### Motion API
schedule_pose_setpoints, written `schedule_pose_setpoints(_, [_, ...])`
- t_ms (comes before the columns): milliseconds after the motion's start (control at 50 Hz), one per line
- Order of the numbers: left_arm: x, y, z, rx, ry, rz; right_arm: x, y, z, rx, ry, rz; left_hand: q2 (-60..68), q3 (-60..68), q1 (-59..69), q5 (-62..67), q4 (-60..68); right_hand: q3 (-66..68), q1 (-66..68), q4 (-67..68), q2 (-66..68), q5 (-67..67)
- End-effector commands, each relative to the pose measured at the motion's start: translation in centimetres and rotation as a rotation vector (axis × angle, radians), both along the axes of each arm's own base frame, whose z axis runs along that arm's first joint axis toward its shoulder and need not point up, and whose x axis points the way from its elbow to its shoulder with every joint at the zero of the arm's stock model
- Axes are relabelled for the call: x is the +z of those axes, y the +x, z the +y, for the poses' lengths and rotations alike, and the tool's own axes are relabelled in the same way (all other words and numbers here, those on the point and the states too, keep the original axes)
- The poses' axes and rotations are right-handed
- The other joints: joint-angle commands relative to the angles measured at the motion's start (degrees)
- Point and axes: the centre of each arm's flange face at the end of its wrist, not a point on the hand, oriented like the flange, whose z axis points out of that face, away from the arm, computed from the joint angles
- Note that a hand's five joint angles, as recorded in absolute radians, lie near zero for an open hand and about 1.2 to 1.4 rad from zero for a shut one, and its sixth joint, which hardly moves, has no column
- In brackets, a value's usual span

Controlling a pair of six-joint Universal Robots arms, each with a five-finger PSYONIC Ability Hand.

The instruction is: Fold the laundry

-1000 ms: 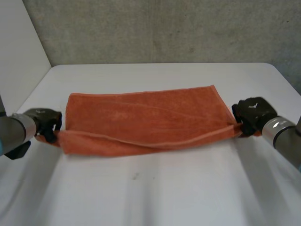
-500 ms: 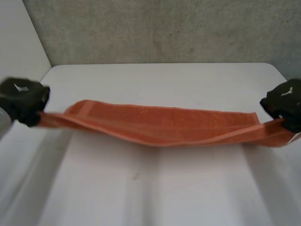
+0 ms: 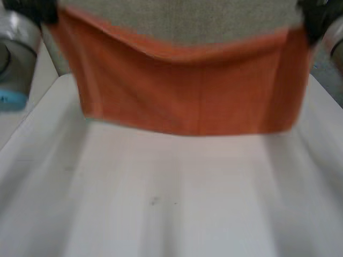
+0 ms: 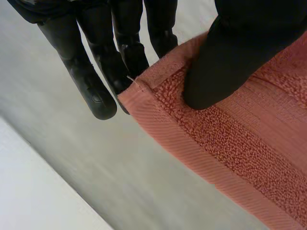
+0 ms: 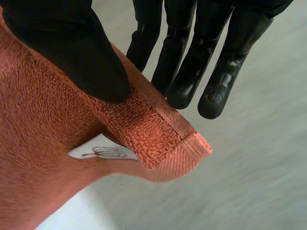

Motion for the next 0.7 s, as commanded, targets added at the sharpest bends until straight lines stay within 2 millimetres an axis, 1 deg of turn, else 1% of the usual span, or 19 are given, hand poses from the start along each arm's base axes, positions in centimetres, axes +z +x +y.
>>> schedule_pose_setpoints(20, [5.1,0.7,2.3,-0.049,-0.214,0.175,7.8,-1.0,5.1,0.097,-0.354,-0.215,11.24,11.77,15.13,14.35,11.21,12.04,25.24,11.63,12.54,13.11])
schedule_pose_setpoints(60, [3.9,0.7,2.1,-0.055,-0.175,0.178,5.2,-0.6,4.9,0.123,-0.277,-0.192,11.24,11.77,15.13,14.35,11.21,12.04,25.24,11.63,12.54,13.11])
schedule_pose_setpoints(120, [0.6,0.8,1.6,-0.057,-0.078,0.164,2.2,-0.1,4.8,0.145,-0.177,-0.166,11.24,11.77,15.13,14.35,11.21,12.04,25.24,11.63,12.54,13.11])
schedule_pose_setpoints(140, [0.6,0.8,1.6,-0.057,-0.077,0.164,1.1,-0.1,4.8,0.15,-0.138,-0.158,11.24,11.77,15.13,14.35,11.21,12.04,25.24,11.63,12.54,13.11])
schedule_pose_setpoints(160, [-2.3,1.0,1.3,-0.052,-0.001,0.144,-0.9,0.1,4.7,0.161,-0.069,-0.143,11.24,11.77,15.13,14.35,11.21,12.04,25.24,11.63,12.54,13.11])
schedule_pose_setpoints(180, [-2.3,1.0,1.3,-0.052,0.0,0.143,-2.1,0.2,4.6,0.16,-0.027,-0.133,11.24,11.77,15.13,14.35,11.21,12.04,25.24,11.63,12.54,13.11])
schedule_pose_setpoints(200, [-3.6,1.1,1.3,-0.049,0.036,0.137,-4.4,0.3,4.4,0.159,0.047,-0.113,11.24,11.77,15.13,14.35,11.21,12.04,25.24,11.63,12.54,13.11])
schedule_pose_setpoints(260, [-9.7,1.2,1.2,-0.043,0.199,0.099,-5.7,0.4,4.2,0.156,0.087,-0.102,11.24,11.77,15.13,14.35,11.21,12.04,25.24,11.63,12.54,13.11])
schedule_pose_setpoints(280, [-11.1,1.1,1.3,-0.045,0.234,0.089,-10.4,0.6,3.6,0.142,0.23,-0.048,11.24,11.77,15.13,14.35,11.21,12.04,25.24,11.63,12.54,13.11])
schedule_pose_setpoints(300, [-13.4,1.0,1.4,-0.046,0.292,0.072,-10.4,0.6,3.6,0.142,0.231,-0.047,11.24,11.77,15.13,14.35,11.21,12.04,25.24,11.63,12.54,13.11])
schedule_pose_setpoints(340, [-15.7,1.0,1.7,-0.053,0.349,0.055,-13.8,0.6,3.4,0.13,0.341,0.0,11.24,11.77,15.13,14.35,11.21,12.04,25.24,11.63,12.54,13.11])
schedule_pose_setpoints(360, [-15.7,1.0,1.7,-0.053,0.349,0.055,-13.8,0.6,3.4,0.129,0.342,0.001,11.24,11.77,15.13,14.35,11.21,12.04,25.24,11.63,12.54,13.11])
schedule_pose_setpoints(380, [-18.8,1.1,2.2,-0.055,0.438,0.034,-15.8,0.5,3.5,0.121,0.417,0.035,11.24,11.77,15.13,14.35,11.21,12.04,25.24,11.63,12.54,13.11])
schedule_pose_setpoints(400, [-19.8,1.0,2.5,-0.057,0.467,0.026,-15.8,0.5,3.5,0.121,0.418,0.036,11.24,11.77,15.13,14.35,11.21,12.04,25.24,11.63,12.54,13.11])
schedule_pose_setpoints(420, [-20.6,1.1,2.7,-0.055,0.494,0.019,-19.1,0.1,4.0,0.108,0.568,0.106,11.24,11.77,15.13,14.35,11.21,12.04,25.24,11.63,12.54,13.11])
schedule_pose_setpoints(460, [-22.4,1.3,3.7,-0.05,0.563,0.003,-20.1,-0.2,4.4,0.105,0.628,0.131,11.24,11.77,15.13,14.35,11.21,12.04,25.24,11.63,12.54,13.11])
schedule_pose_setpoints(540, [-24.3,1.9,5.9,-0.031,0.68,-0.061,-20.6,-0.9,4.8,0.096,0.712,0.153,11.24,11.77,15.13,14.35,11.21,12.04,25.24,11.63,12.54,13.11])
schedule_pose_setpoints(620, [-23.6,3.4,8.2,0.018,0.777,-0.157,-20.5,-1.7,5.0,0.08,0.748,0.164,11.24,11.77,15.13,14.35,11.21,12.04,25.24,11.63,12.54,13.11])
schedule_pose_setpoints(700, [-23.1,4.8,10.8,0.048,0.904,-0.243,-18.3,-3.2,7.9,0.089,0.868,0.311,11.24,11.77,15.13,14.35,11.21,12.04,25.24,11.63,12.54,13.11])
